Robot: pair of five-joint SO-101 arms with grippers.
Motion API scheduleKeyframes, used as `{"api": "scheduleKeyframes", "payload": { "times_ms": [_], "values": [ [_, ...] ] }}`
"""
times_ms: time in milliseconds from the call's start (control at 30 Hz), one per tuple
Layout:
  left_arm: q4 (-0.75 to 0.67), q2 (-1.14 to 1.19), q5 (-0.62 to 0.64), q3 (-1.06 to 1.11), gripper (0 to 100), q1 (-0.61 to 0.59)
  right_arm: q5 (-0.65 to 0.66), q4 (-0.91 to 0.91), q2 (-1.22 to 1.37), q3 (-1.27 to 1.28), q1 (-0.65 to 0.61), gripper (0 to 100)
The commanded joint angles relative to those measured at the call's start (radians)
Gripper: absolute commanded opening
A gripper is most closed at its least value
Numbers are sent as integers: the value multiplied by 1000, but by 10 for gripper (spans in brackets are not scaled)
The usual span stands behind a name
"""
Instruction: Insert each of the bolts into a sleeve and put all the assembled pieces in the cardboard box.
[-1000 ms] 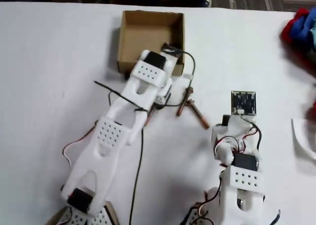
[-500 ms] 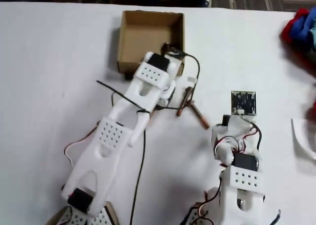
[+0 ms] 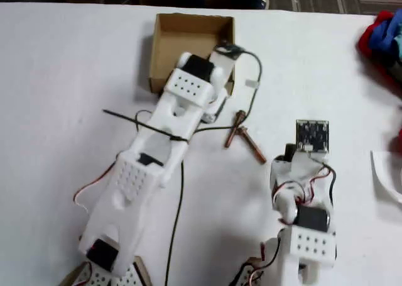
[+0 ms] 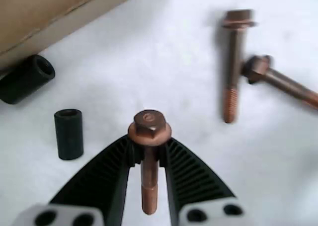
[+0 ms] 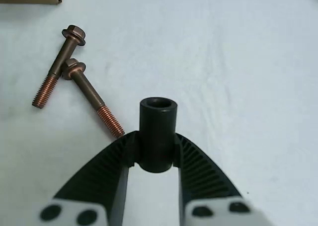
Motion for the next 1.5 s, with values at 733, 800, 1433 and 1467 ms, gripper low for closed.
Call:
{"api": "scheduleKeyframes", "payload": {
  "times_ms": [733, 800, 1433, 1467],
  "values": [
    [-856, -1135, -14, 1379, 26, -72, 2, 96, -423, 157, -101, 21],
    [-879, -1181, -14, 1399, 26, -66, 2, 96, -423, 170, -154, 21],
    [-1405, -1729, -8, 1951, 25, -52, -8, -390, -415, 249, -490, 20],
    [-1478, -1748, -6, 1983, 25, -52, -14, -401, -417, 249, -507, 20]
  ]
}}
